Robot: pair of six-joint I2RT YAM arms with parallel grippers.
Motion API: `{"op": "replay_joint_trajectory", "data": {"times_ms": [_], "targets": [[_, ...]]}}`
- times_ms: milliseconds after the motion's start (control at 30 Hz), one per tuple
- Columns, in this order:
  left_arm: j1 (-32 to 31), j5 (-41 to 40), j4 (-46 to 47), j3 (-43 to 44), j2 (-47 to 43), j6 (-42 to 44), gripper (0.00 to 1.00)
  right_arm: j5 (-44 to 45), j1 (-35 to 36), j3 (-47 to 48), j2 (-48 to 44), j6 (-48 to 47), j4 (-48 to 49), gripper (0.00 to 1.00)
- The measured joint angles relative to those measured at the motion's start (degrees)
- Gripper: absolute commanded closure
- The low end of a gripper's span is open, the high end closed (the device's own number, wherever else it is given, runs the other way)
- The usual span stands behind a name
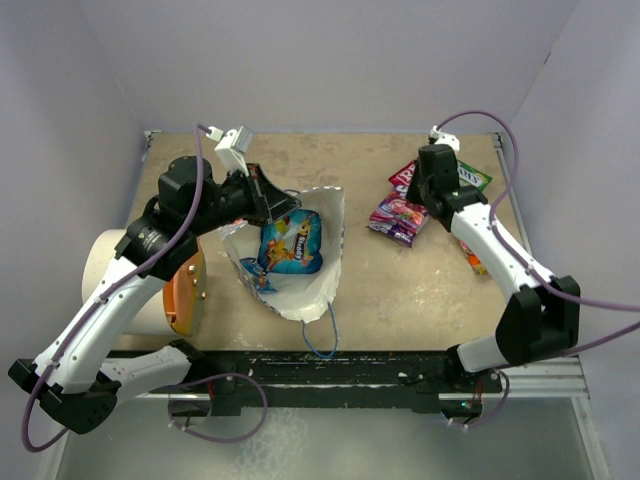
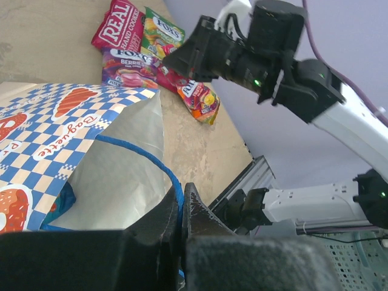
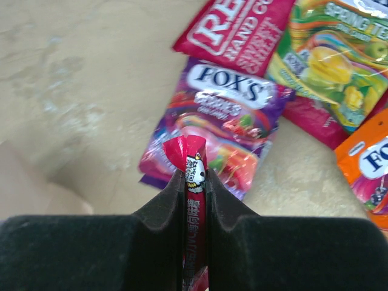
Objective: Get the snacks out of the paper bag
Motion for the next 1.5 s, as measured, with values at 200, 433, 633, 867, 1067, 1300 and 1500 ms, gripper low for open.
{"op": "replay_joint_trajectory", "data": {"times_ms": [200, 433, 633, 867, 1067, 1300, 1500], "targets": [[0.0, 0.24, -1.25, 2.82, 0.44, 2.58, 1.0, 0.61, -4.9, 6.14, 10.64, -4.79, -0.57, 1.0], [0.0, 0.44, -2.25, 5.7, 3.21, 5.55, 1.0, 2.27, -6.25, 11.28, 18.25, -10.27, -0.85, 1.0], [0.0, 0.46, -3.56, 8.26, 5.7, 8.79, 1.0, 4.13, -6.25, 15.13, 22.99, -13.27, -0.37, 0.99], [0.0, 1.49, -3.58, 9.84, 7.65, 10.62, 1.0, 4.87, -6.4, 16.17, 26.82, -16.85, 1.49, 0.65], [0.0, 2.69, -3.37, 9.81, 8.22, 9.55, 1.0, 3.48, -6.4, 16.39, 25.79, -17.73, 0.98, 0.37], [0.0, 3.37, -1.31, 8.24, 8.09, 7.8, 1.0, 1.51, -6.4, 11.26, 13.86, -16.68, -1.57, 0.32], [0.0, 3.15, -1.33, 7.89, 7.91, 8.15, 1.0, -1.51, -6.4, 5.01, 1.27, -12.41, -5.16, 0.31]]}}
